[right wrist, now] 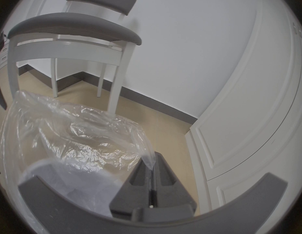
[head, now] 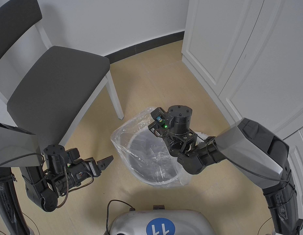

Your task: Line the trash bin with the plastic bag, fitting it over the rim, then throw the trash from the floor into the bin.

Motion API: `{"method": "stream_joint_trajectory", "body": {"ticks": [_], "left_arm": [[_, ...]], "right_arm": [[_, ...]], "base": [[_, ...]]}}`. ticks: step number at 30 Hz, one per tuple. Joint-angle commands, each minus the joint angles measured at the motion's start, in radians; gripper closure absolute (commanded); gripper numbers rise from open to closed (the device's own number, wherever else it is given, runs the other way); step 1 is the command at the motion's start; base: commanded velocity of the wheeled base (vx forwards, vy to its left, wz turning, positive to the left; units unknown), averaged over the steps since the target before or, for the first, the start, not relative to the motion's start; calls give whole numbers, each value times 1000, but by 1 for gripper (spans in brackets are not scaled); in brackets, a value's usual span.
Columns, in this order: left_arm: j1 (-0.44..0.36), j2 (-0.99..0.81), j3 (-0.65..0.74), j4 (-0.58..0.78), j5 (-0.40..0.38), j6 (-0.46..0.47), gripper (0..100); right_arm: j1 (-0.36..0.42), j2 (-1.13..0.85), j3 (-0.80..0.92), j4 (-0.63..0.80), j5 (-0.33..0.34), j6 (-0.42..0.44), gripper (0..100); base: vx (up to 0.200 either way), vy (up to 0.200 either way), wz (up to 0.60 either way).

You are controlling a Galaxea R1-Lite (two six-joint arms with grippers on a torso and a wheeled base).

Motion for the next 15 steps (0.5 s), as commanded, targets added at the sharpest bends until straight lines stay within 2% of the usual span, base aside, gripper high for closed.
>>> {"method": "stream_joint_trajectory", "body": {"ticks": [1, 9, 15], "left_arm": [[-2, -23, 5, -1, -1, -2, 0], [-1, -23, 4, -1, 2, -2, 0], [-2, -23, 5, -1, 2, -2, 0]], "right_arm": [[-21, 38, -48, 2, -6, 4, 100], [-77, 76, -153, 18, -17, 5, 100], [-67, 102, -212, 51, -20, 50, 100]], "base": [[0, 0, 0], [0, 0, 0], [0, 0, 0]]}}
